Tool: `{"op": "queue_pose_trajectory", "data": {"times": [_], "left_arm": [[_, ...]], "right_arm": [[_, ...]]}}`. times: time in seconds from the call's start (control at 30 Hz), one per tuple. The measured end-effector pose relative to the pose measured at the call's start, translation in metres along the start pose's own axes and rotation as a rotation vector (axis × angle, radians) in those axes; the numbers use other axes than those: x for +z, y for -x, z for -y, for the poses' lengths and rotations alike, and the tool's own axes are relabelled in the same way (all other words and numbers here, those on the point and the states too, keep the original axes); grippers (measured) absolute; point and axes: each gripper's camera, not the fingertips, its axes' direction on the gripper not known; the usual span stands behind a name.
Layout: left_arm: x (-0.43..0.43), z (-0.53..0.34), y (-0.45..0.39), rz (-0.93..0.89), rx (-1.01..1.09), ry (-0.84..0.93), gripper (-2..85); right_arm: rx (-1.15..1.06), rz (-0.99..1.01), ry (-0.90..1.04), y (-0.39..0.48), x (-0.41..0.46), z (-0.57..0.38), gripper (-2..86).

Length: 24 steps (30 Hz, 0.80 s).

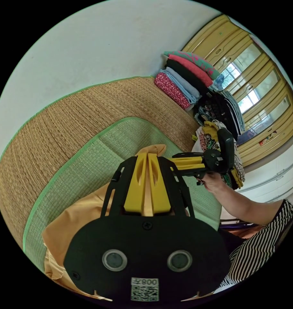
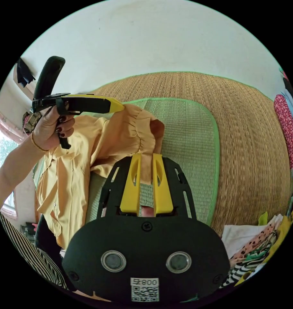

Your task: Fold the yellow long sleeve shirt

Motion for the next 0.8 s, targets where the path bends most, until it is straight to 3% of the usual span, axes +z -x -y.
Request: {"op": "queue_pose_trajectory", "data": {"times": [0.4, 0.63, 0.8], "left_arm": [[-0.016, 0.011, 0.012, -0.044, 0.012, -0.013, 0.3], [-0.019, 0.014, 0.027, -0.076, -0.032, -0.025, 0.4], [-0.03, 0.019, 0.03, -0.112, -0.037, -0.068, 0.6]], "right_arm": [[-0.011, 0.06, 0.005, -0.017, 0.041, -0.001, 7.5], [-0.04, 0.058, 0.023, -0.018, 0.058, -0.008, 1.9], [-0.088, 0.237, -0.116, -0.02, 0.01, -0.028, 0.6]]}}
